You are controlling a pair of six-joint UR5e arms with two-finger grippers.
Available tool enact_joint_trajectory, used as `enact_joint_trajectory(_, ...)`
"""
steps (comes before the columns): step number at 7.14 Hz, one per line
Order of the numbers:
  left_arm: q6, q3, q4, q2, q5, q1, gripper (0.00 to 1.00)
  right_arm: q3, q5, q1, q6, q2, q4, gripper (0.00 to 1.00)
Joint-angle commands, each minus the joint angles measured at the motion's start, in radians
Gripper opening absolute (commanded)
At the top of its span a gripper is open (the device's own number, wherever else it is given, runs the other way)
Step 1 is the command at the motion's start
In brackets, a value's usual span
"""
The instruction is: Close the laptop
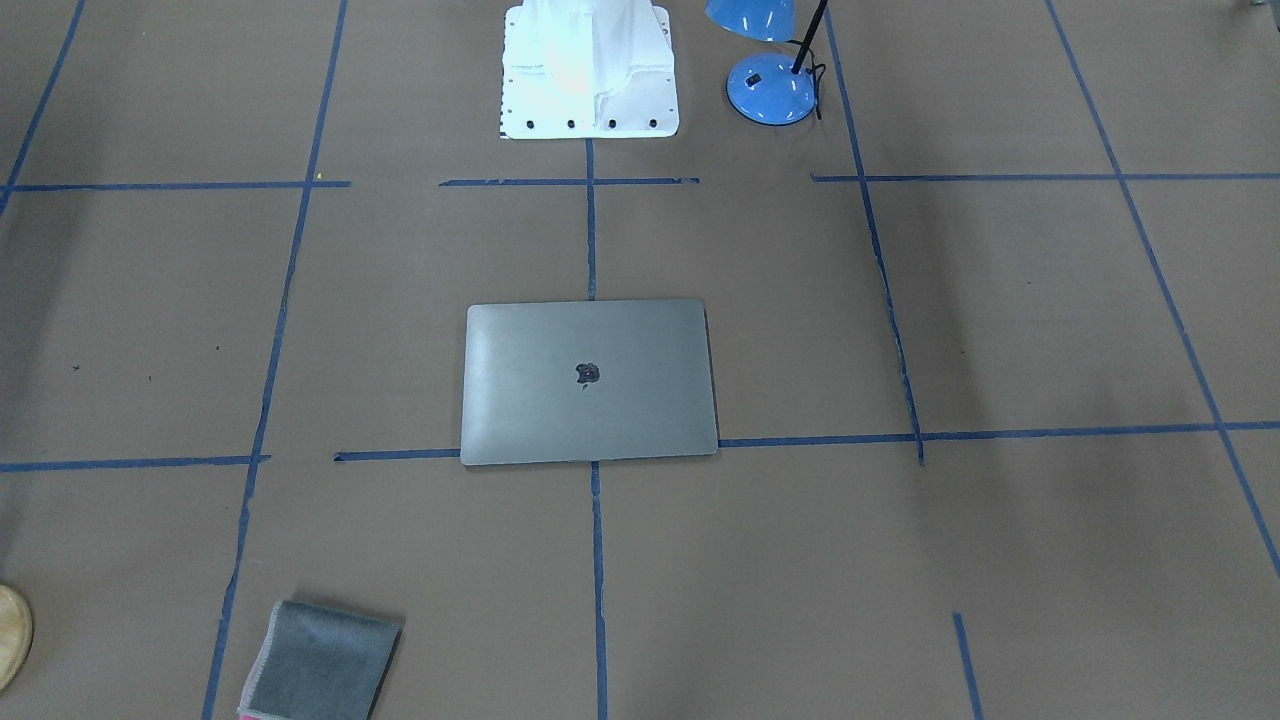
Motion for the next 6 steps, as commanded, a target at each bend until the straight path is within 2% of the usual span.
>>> enact_joint_trajectory(1, 0.000, 0.003, -0.003, 0.001, 0.000, -0.002, 1.00, -0.002, 0.003, 0.020, 0.001, 0.008, -0.036, 1.00)
enact_joint_trajectory(6, 0.000, 0.004, -0.005, 0.000, 0.000, -0.002, 1.00, 0.003, 0.003, 0.023, -0.001, 0.000, -0.035, 1.00)
